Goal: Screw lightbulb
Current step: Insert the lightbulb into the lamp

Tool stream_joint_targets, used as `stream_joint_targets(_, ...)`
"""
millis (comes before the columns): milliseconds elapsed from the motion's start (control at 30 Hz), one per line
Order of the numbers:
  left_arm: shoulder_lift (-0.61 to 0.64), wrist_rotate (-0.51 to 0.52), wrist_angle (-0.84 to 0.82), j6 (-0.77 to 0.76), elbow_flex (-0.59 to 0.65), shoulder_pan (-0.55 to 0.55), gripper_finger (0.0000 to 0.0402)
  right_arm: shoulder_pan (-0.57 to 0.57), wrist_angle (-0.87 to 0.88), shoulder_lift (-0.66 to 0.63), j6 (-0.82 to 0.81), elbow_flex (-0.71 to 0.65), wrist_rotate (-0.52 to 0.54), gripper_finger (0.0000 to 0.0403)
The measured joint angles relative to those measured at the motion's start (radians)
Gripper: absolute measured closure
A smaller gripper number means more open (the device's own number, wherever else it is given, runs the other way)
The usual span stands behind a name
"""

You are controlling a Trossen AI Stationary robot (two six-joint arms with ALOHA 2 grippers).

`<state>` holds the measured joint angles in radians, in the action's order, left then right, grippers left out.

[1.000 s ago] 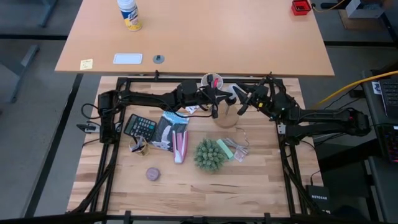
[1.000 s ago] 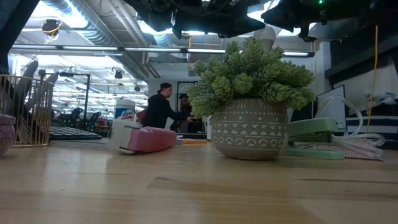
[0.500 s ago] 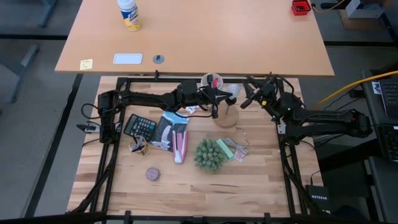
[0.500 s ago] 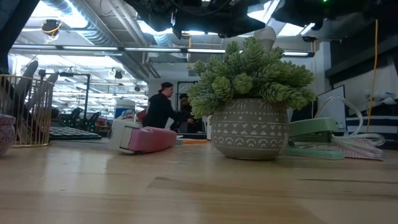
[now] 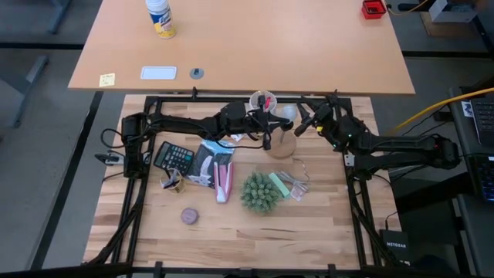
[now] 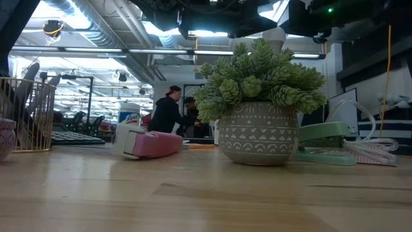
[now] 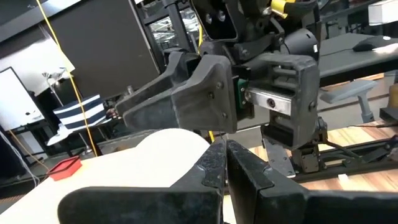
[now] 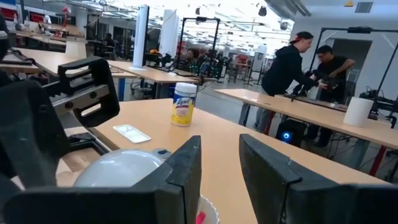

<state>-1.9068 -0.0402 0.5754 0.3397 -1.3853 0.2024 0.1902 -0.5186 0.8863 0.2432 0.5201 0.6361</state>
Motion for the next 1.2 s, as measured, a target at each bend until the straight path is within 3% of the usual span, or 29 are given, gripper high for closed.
stream_joint_targets(767,0.0,0.003,-0.044,-0.047,0.0,-0.018,0.0396,0.0,0.06,0.0,-0.002,0.0,0.0,0.029)
stream_joint_targets(967,0.0,0.101,-0.096,-0.047,0.0,-0.018,0.0396,0.0,0.063,0.0,-0.002,0.0,0.0,0.029)
stream_joint_targets(1200,0.0,0.138,-0.099,-0.045,0.0,-0.019,0.0396,-0.001,0.079,0.0,-0.003,0.0,0.0,0.029)
